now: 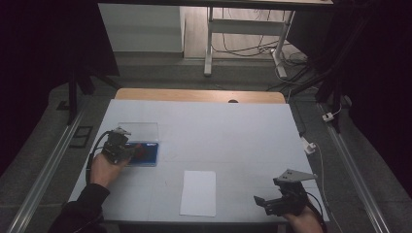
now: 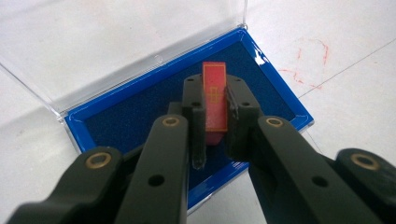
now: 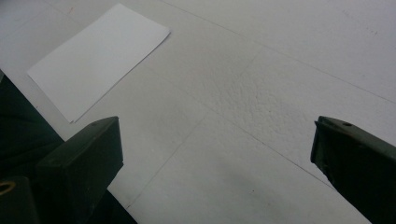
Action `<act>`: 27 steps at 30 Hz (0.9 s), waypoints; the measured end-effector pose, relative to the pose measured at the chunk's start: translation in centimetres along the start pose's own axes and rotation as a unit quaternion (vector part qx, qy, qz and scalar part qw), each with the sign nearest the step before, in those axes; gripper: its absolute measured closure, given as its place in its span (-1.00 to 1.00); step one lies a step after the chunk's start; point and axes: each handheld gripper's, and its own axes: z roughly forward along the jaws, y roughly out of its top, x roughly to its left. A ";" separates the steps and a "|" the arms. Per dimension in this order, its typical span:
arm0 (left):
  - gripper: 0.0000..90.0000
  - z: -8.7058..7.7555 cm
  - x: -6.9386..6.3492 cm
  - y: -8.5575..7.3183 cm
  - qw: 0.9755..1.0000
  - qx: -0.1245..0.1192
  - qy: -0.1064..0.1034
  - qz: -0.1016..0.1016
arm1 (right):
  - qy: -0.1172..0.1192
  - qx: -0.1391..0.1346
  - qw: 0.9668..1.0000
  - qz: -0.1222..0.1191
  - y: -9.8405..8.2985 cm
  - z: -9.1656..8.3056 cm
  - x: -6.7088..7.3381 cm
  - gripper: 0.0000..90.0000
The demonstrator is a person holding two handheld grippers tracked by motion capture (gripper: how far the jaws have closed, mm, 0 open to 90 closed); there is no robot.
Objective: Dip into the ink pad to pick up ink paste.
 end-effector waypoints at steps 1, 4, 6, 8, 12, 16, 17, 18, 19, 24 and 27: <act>0.78 0.0 0.0 0.1 1.000 0.004 0.002 0.002 | 0.000 0.000 1.000 0.000 0.0 0.0 0.0 -0.95; 0.78 -0.1 -0.2 0.4 1.000 0.014 0.007 0.016 | -0.001 -0.001 1.000 0.002 0.0 -0.1 -0.1 -0.95; 0.77 -0.2 -0.3 0.6 1.000 0.015 0.007 0.015 | 0.000 -0.002 1.000 0.003 -0.1 -0.1 -0.1 -0.95; 0.77 -0.4 -0.3 0.7 1.000 0.015 0.005 0.019 | 0.000 -0.001 1.000 0.003 -0.1 -0.2 -0.1 -0.95; 0.77 -1.2 -0.8 0.9 0.999 0.001 0.014 0.031 | -0.002 -0.003 1.000 0.005 -0.2 -0.2 -0.1 -0.95; 0.77 -2.0 -1.0 1.0 0.999 -0.016 0.018 0.035 | -0.005 -0.001 1.000 0.004 -0.3 -0.3 0.0 -0.95; 0.77 -2.1 -1.0 1.0 0.999 -0.017 0.020 0.035 | -0.005 -0.001 1.000 0.004 -0.3 -0.3 0.0 -0.95; 0.77 -2.2 -0.9 1.0 0.999 -0.018 0.023 0.036 | -0.005 -0.002 1.000 0.005 -0.3 -0.3 0.0 -0.95; 0.77 -2.2 -0.9 1.0 0.999 -0.018 0.025 0.036 | -0.003 -0.002 1.000 0.006 -0.3 -0.3 0.0 -0.95; 0.77 -2.6 -0.5 0.9 0.999 -0.022 0.017 0.027 | -0.003 -0.004 1.000 0.006 -0.3 -0.4 0.0 -0.95; 0.77 -2.6 -0.2 0.8 0.999 -0.019 0.013 0.022 | -0.003 -0.004 1.000 0.006 -0.3 -0.4 0.0 -0.95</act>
